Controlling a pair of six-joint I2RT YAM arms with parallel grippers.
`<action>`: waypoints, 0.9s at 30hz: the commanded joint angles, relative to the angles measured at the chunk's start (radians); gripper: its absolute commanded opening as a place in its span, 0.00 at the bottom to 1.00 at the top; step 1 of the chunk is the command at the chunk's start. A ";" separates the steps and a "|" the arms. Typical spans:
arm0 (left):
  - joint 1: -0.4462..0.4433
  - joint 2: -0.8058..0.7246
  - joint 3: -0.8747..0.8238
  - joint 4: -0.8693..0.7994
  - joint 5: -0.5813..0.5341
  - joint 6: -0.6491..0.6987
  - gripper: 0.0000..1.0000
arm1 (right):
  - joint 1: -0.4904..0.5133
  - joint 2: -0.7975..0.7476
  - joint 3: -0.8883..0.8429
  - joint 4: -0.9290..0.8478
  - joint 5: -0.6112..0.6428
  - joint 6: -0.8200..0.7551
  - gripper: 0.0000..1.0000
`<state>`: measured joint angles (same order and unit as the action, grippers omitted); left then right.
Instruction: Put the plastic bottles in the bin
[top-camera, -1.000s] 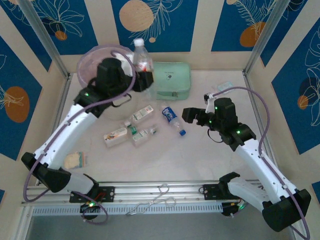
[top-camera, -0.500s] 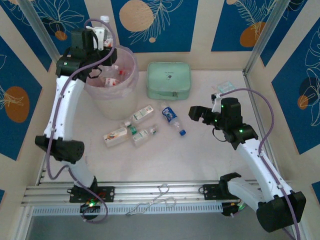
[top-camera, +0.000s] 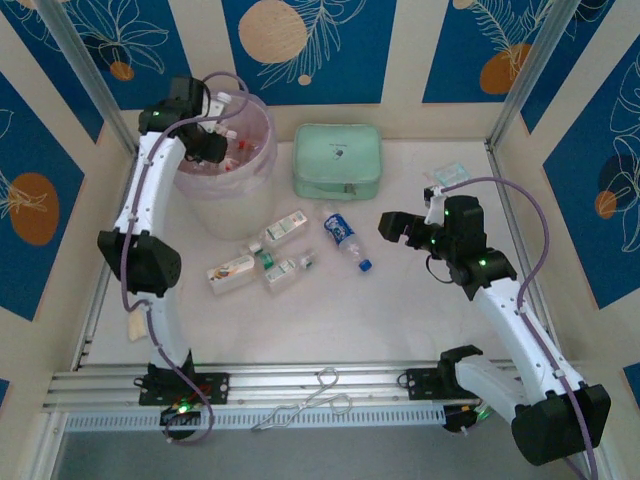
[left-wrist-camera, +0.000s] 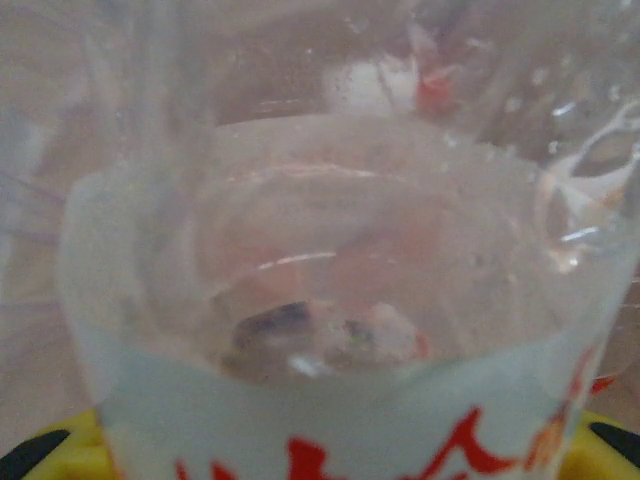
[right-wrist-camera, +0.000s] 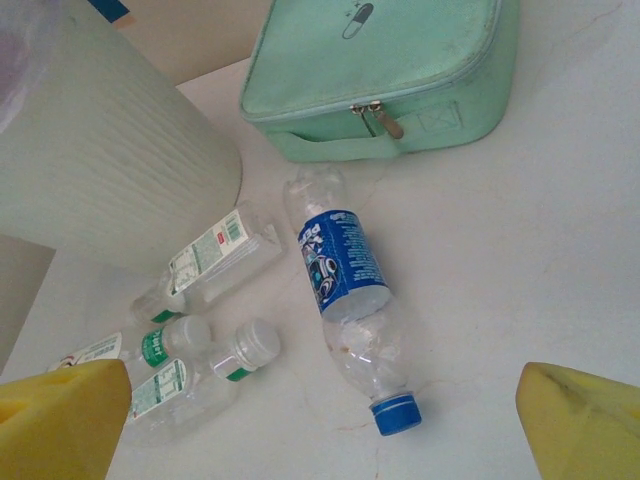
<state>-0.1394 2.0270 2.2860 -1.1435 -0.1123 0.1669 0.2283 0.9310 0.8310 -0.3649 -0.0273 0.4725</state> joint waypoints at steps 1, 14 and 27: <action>0.013 0.056 0.026 -0.055 0.035 0.034 0.37 | -0.004 -0.025 -0.018 0.035 -0.023 0.010 0.99; 0.024 0.071 -0.211 0.108 0.074 0.019 0.74 | 0.000 -0.002 -0.028 0.066 -0.037 0.002 0.99; 0.023 -0.077 -0.234 0.150 0.079 0.010 0.99 | 0.013 0.035 -0.023 0.087 -0.050 0.002 0.99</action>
<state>-0.1200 2.0201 2.0483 -0.9981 -0.0525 0.1780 0.2337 0.9600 0.8150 -0.2985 -0.0540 0.4789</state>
